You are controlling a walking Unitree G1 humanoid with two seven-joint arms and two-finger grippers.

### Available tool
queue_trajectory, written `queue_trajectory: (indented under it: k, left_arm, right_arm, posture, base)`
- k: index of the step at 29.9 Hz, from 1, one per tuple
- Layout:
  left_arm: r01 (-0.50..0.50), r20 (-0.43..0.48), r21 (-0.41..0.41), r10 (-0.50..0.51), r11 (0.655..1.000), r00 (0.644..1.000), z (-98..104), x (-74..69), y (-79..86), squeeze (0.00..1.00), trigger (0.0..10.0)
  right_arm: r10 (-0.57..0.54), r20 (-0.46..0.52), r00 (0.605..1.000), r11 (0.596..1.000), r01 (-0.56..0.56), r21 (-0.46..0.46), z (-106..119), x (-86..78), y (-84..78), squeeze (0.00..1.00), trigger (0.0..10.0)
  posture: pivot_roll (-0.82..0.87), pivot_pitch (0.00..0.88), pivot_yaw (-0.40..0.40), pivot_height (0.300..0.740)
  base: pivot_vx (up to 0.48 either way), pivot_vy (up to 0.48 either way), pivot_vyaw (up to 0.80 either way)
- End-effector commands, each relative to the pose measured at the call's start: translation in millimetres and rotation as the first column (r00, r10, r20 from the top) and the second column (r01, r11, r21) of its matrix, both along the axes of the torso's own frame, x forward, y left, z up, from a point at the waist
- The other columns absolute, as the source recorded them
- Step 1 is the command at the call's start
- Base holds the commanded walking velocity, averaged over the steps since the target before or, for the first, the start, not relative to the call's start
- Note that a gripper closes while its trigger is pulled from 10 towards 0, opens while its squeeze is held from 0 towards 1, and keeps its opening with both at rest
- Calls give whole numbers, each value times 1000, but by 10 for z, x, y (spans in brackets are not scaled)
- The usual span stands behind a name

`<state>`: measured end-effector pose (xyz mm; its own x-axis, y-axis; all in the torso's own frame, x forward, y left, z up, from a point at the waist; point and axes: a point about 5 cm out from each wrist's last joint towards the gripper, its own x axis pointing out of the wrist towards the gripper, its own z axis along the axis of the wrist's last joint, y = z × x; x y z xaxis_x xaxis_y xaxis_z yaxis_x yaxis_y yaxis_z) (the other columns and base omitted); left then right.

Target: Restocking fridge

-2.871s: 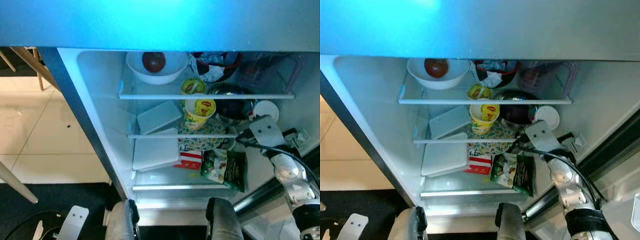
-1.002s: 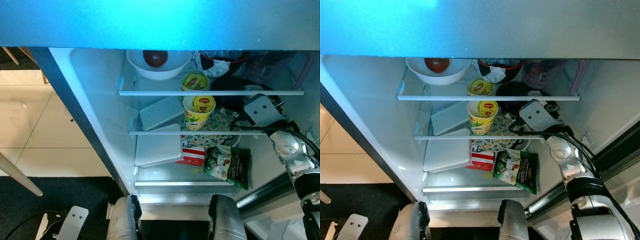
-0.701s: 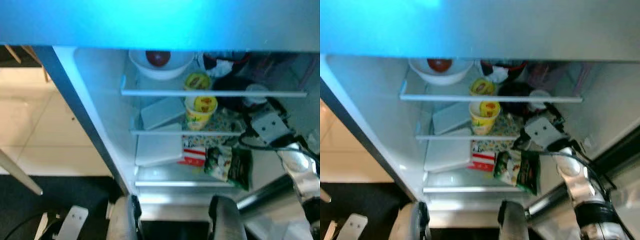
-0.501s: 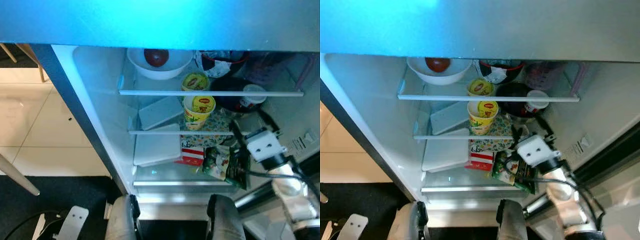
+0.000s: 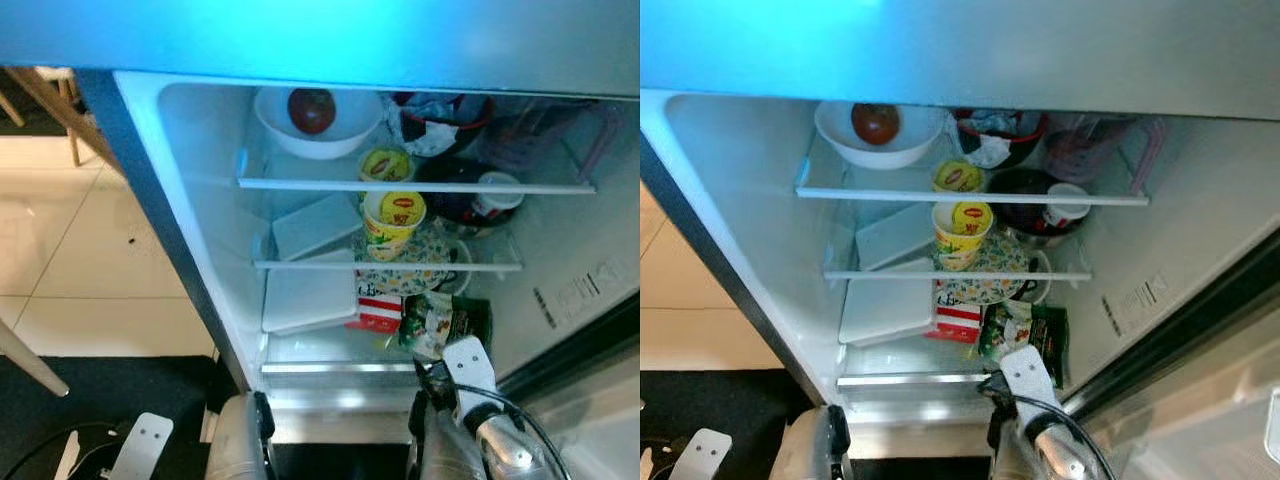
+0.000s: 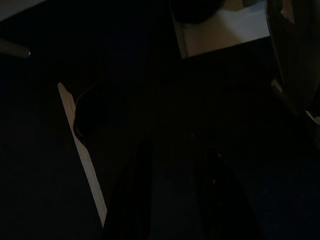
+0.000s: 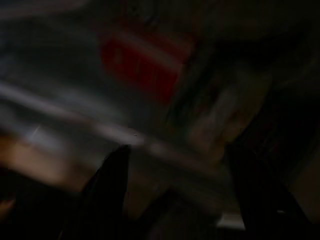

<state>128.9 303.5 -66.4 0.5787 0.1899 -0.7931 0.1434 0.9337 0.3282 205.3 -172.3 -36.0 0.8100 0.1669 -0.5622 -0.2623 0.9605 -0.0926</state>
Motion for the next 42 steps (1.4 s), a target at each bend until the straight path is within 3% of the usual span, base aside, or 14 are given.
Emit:
queue_trajectory:
  k: [1,2,4,5,6,8,11,12,15,20,33,42]
  left_arm:
    - [-4,-25,10,5,1000,1000,-8,-66,42,302,10000]
    - [-4,-25,10,5,1000,1000,-8,-66,42,302,10000]
    - [-4,-26,11,5,1000,1000,-7,-59,42,302,10000]
    - [-4,-26,11,5,1000,1000,-7,-59,42,302,10000]
    - [-5,-25,11,5,1000,1000,-7,-54,39,298,10000]
    - [-5,-21,9,5,1000,1000,-8,-43,29,298,10000]
    - [-5,-19,8,5,1000,1000,-9,-36,22,302,10000]
    - [-1,-15,8,1,1000,1000,-9,-22,11,298,10000]
    - [2,-14,9,-2,1000,1000,-8,-10,4,298,10000]
    - [10,-19,10,-10,1000,1000,-8,1,-1,302,10000]
    - [15,-21,9,-15,1000,1000,-3,2,10,302,10000]
    - [16,-22,11,-15,1000,1000,-3,1,12,302,10000]
  right_arm:
    - [-108,-93,990,993,111,37,-147,-84,-72,0,10000]
    - [-108,-93,990,993,111,37,-147,-84,-72,0,10000]
    - [-272,-206,940,958,285,39,-339,-238,-140,0,10000]
    - [-272,-206,940,958,285,39,-339,-238,-140,0,10000]
    - [-313,-255,915,943,332,33,-413,-328,-144,0,10000]
    - [-305,-324,896,944,329,20,-516,-484,-118,0,10000]
    - [-285,-350,892,952,305,2,-554,-556,-113,0,10000]
    - [-266,-417,869,961,270,-51,-632,-722,-162,0,10000]
    - [-272,-437,858,960,272,-62,-655,-804,-215,0,10000]
    - [-293,-442,848,954,292,-71,-672,-870,-273,0,10000]
    - [-298,-431,852,951,303,-58,-675,-811,-209,0,10000]
    - [-298,-441,846,951,301,-65,-690,-857,-225,0,10000]
  posture:
    - [60,103,-39,530]
    - [60,103,-39,530]
    - [53,94,-35,530]
    - [53,94,-35,530]
    - [51,89,-33,530]
    - [53,83,-33,530]
    - [53,78,-34,530]
    - [49,73,-33,530]
    - [41,69,-31,530]
    - [32,67,-32,545]
    - [30,67,-26,600]
    - [30,67,-26,640]
  base:
    - [0,0,0]
    - [0,0,0]
    - [0,0,0]
    - [0,0,0]
    - [0,0,0]
    - [0,0,0]
    - [0,0,0]
    - [0,0,0]
    - [0,0,0]
    - [0,0,0]
    - [0,0,0]
    - [0,0,0]
